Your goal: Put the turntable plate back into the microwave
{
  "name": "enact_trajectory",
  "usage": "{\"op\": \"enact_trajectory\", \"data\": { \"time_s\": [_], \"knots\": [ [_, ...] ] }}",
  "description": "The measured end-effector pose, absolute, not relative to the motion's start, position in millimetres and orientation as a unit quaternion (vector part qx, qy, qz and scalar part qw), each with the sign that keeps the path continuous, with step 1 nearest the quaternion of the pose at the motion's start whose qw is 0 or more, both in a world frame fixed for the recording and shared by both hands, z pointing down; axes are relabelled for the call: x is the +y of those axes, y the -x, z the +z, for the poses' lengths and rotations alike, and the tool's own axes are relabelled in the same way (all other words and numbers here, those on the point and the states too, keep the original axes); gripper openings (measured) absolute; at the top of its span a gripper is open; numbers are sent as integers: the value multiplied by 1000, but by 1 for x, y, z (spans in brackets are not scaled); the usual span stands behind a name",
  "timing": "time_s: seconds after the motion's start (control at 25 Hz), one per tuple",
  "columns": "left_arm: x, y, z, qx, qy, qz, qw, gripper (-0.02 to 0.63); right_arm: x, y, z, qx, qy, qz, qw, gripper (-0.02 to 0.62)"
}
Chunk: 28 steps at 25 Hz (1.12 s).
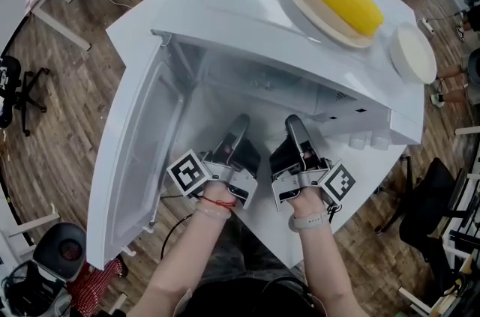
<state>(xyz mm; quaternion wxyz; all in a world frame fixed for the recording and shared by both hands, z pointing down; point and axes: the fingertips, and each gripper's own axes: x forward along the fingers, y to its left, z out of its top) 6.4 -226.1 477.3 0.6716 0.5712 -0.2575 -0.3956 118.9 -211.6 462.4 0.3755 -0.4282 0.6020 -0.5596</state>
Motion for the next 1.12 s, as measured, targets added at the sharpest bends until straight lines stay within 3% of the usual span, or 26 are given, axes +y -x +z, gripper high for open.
{"op": "enact_trajectory", "data": {
  "time_s": [0.28, 0.56, 1.12],
  "knots": [
    [-221, -5, 485, -268, -574, -405, 659, 37, -200, -111, 480, 618, 451, -575, 289, 103],
    [-226, -10, 484, -270, -590, -396, 650, 36, -201, -100, 484, 608, 429, -592, 309, 63],
    [-244, -19, 478, -262, -593, -406, 644, 37, -220, -111, 474, 621, 421, -567, 340, 61]
  ]
}}
